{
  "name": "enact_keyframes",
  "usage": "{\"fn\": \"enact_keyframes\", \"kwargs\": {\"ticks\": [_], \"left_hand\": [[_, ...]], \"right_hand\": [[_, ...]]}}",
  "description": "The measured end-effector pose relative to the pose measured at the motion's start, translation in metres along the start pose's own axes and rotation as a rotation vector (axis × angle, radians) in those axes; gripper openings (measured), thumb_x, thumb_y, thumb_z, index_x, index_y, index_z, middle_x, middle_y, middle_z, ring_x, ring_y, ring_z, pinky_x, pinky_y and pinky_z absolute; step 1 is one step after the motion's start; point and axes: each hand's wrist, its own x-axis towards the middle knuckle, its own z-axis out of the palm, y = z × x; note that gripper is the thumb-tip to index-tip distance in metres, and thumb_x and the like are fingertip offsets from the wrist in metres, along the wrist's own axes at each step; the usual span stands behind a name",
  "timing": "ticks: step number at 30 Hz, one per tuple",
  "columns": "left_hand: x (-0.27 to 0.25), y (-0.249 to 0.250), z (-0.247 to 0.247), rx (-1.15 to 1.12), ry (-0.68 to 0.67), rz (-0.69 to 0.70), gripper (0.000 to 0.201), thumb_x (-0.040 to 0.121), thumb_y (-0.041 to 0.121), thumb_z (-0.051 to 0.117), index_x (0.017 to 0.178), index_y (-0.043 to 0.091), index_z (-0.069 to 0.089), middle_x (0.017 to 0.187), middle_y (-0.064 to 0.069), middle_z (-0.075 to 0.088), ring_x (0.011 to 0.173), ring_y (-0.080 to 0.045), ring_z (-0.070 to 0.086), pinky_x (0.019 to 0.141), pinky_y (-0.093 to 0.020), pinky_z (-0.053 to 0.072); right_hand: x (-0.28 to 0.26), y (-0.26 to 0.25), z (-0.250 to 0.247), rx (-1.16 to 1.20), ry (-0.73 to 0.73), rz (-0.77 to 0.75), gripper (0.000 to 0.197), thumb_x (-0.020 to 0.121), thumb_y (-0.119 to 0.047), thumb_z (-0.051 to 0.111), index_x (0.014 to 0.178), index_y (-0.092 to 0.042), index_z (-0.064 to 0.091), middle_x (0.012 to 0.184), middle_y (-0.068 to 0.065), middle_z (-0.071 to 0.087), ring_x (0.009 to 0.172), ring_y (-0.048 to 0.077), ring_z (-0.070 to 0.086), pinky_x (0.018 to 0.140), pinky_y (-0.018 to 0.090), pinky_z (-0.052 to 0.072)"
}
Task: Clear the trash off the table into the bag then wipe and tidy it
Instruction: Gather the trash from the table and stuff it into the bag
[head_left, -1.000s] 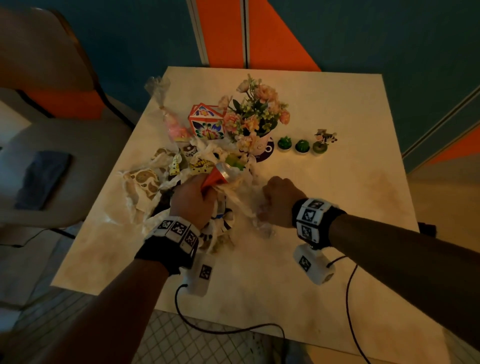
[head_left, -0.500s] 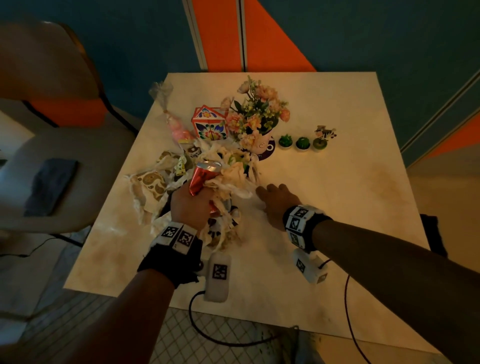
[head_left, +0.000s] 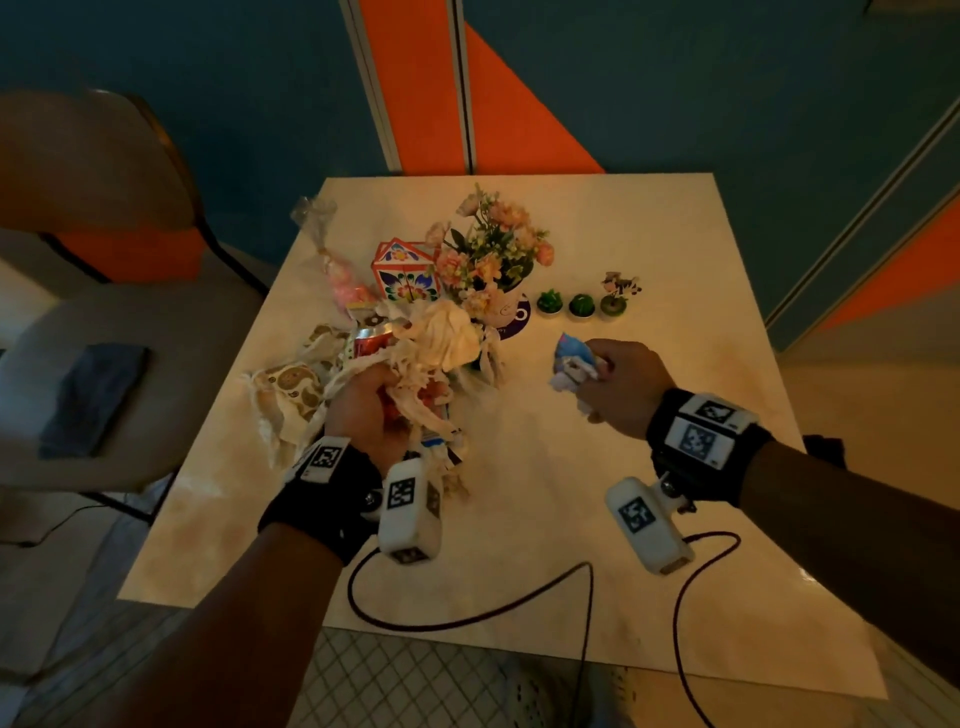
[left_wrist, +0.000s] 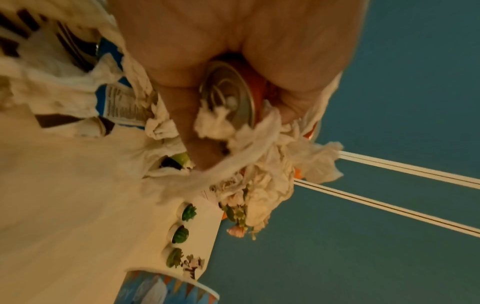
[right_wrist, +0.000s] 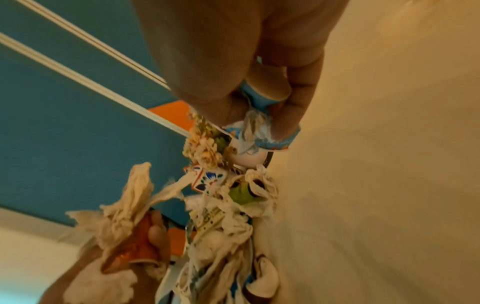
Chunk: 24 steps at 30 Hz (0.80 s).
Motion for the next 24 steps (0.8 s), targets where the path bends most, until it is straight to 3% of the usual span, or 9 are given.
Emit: {"fn": "enact_keyframes", "kwargs": {"ticks": [3, 5, 8, 13, 15, 17, 19, 22, 24], "left_hand": [[-0.007, -0.001, 0.013, 0.086, -0.016, -0.017, 0.034, 0.086, 0.015, 0.046, 0.115, 0.005, 0.061, 0.095, -0.019, 0.070, 0.082, -0.032, 0.068, 0.075, -0.044, 0.056], [-0.004, -0.006, 0.021, 0.209, 0.008, 0.029, 0.023, 0.086, 0.012, 0.052, 0.102, 0.003, 0.065, 0.084, -0.017, 0.071, 0.076, -0.032, 0.068, 0.082, -0.047, 0.052], [0.000, -0.016, 0.029, 0.660, 0.131, 0.168, 0.017, 0.083, 0.019, 0.061, 0.084, 0.002, 0.061, 0.087, -0.022, 0.066, 0.079, -0.037, 0.065, 0.079, -0.044, 0.053], [0.005, -0.028, 0.023, 0.771, 0.178, 0.190, 0.036, 0.086, 0.013, 0.060, 0.113, -0.010, 0.058, 0.117, -0.031, 0.060, 0.107, -0.044, 0.059, 0.072, -0.040, 0.052], [0.005, -0.029, 0.021, 0.726, 0.145, 0.171, 0.038, 0.087, 0.013, 0.058, 0.117, -0.009, 0.055, 0.122, -0.030, 0.057, 0.105, -0.042, 0.061, 0.059, -0.031, 0.045], [0.002, -0.030, 0.022, 0.659, 0.112, 0.167, 0.040, 0.088, 0.013, 0.056, 0.121, -0.008, 0.053, 0.127, -0.029, 0.054, 0.083, -0.032, 0.062, 0.055, -0.028, 0.042], [0.000, -0.031, 0.024, 0.605, 0.089, 0.150, 0.040, 0.085, 0.015, 0.058, 0.120, -0.005, 0.055, 0.124, -0.028, 0.057, 0.067, -0.025, 0.057, 0.056, -0.029, 0.044], [0.000, -0.035, 0.034, 0.537, 0.018, 0.094, 0.024, 0.077, 0.017, 0.061, 0.096, 0.004, 0.068, 0.091, -0.021, 0.072, 0.079, -0.035, 0.068, 0.058, -0.034, 0.051], [-0.005, -0.040, 0.048, 0.538, -0.031, 0.106, 0.014, 0.080, 0.013, 0.057, 0.086, 0.008, 0.069, 0.076, -0.016, 0.073, 0.071, -0.033, 0.069, 0.056, -0.033, 0.051]], "right_hand": [[-0.013, 0.003, -0.018, 0.076, 0.037, 0.013, 0.016, 0.089, -0.002, 0.054, 0.095, -0.017, 0.059, 0.073, 0.001, 0.059, 0.062, 0.015, 0.058, 0.066, 0.037, 0.057], [-0.022, 0.007, -0.027, 0.131, 0.060, 0.020, 0.018, 0.089, -0.002, 0.054, 0.097, -0.018, 0.059, 0.074, 0.002, 0.059, 0.063, 0.016, 0.059, 0.067, 0.036, 0.056], [-0.031, 0.015, -0.039, 0.173, 0.076, 0.033, 0.018, 0.089, -0.002, 0.054, 0.098, -0.017, 0.060, 0.075, 0.005, 0.061, 0.064, 0.018, 0.060, 0.068, 0.037, 0.057], [-0.044, 0.033, -0.054, 0.146, 0.091, 0.057, 0.019, 0.089, -0.001, 0.053, 0.099, -0.016, 0.059, 0.075, 0.006, 0.060, 0.064, 0.019, 0.059, 0.070, 0.039, 0.057], [-0.050, 0.039, -0.059, 0.125, 0.101, 0.058, 0.017, 0.089, -0.002, 0.053, 0.097, -0.015, 0.060, 0.075, 0.005, 0.059, 0.063, 0.018, 0.059, 0.072, 0.043, 0.059], [-0.056, 0.042, -0.063, 0.112, 0.117, 0.058, 0.015, 0.090, -0.003, 0.053, 0.095, -0.016, 0.058, 0.075, 0.004, 0.058, 0.063, 0.019, 0.058, 0.073, 0.045, 0.059], [-0.062, 0.045, -0.069, 0.112, 0.132, 0.059, 0.016, 0.091, -0.004, 0.054, 0.097, -0.018, 0.058, 0.075, 0.004, 0.058, 0.063, 0.021, 0.058, 0.073, 0.047, 0.059], [-0.073, 0.050, -0.082, 0.076, 0.150, 0.056, 0.017, 0.091, -0.006, 0.055, 0.085, -0.022, 0.057, 0.074, 0.005, 0.057, 0.064, 0.022, 0.058, 0.072, 0.047, 0.059], [-0.081, 0.055, -0.094, 0.056, 0.177, 0.071, 0.024, 0.092, -0.005, 0.054, 0.077, -0.023, 0.054, 0.070, 0.004, 0.052, 0.060, 0.021, 0.056, 0.071, 0.047, 0.059]]}}
